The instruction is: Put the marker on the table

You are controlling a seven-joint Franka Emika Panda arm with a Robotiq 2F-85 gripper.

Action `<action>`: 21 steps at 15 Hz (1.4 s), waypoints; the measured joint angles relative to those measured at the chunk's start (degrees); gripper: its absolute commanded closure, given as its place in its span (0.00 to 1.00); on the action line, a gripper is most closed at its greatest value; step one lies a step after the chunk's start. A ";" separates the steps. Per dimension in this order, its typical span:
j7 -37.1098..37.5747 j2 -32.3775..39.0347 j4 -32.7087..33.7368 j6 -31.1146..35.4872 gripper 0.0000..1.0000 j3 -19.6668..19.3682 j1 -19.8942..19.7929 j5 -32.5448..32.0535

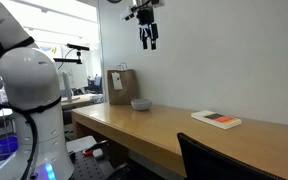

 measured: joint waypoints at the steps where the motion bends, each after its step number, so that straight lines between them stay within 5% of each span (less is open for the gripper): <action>1: 0.00 0.00 0.00 0.00 0.00 0.00 0.00 0.00; 11: -0.58 0.17 0.01 0.00 0.00 0.11 0.04 0.00; 21: -22.59 19.18 5.90 10.63 0.00 2.54 8.93 0.01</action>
